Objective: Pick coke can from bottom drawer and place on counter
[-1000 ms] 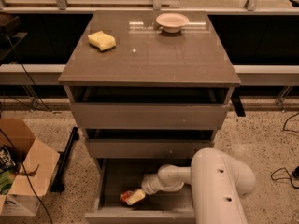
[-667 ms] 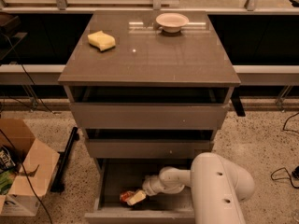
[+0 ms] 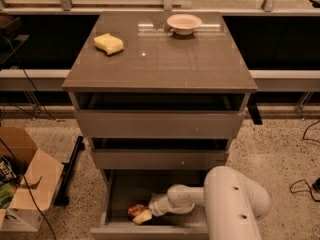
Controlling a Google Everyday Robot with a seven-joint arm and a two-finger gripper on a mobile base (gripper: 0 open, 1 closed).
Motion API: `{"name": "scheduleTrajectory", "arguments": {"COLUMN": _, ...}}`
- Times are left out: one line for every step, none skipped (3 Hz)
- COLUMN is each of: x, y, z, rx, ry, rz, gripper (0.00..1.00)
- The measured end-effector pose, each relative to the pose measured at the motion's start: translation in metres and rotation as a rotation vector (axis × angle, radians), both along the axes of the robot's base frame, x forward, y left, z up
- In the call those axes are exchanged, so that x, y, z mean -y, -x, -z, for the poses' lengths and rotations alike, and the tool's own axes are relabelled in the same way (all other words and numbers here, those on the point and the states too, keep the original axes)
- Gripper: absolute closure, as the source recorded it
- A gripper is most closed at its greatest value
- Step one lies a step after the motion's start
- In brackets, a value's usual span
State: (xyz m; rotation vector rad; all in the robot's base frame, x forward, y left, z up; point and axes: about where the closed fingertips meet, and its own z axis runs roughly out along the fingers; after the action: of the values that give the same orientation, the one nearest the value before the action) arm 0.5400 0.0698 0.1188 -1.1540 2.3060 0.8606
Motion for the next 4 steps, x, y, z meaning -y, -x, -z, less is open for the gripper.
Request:
{"name": "scheduleTrajectory", "arguments": {"x": -0.015, "y": 0.015, "z": -0.004, "rx": -0.003, "ry": -0.014, "rz": -0.034, "gripper": 0.42}}
{"name": "scheduleTrajectory", "arguments": {"x": -0.029, "y": 0.024, "z": -0.019, "rx": 0.015, "ry": -0.027, "rz": -0.065, "gripper": 0.73}}
{"name": "scheduleTrajectory", "arguments": {"x": -0.031, "y": 0.02, "z": -0.04, "rx": 0.049, "ry": -0.061, "rz": -0.053, "gripper": 0.96}}
{"name": "scheduleTrajectory", "arguments": {"x": -0.008, "y": -0.008, "z": -0.101, "rx": 0.155, "ry": -0.145, "rz": -0.016, "gripper": 1.0}}
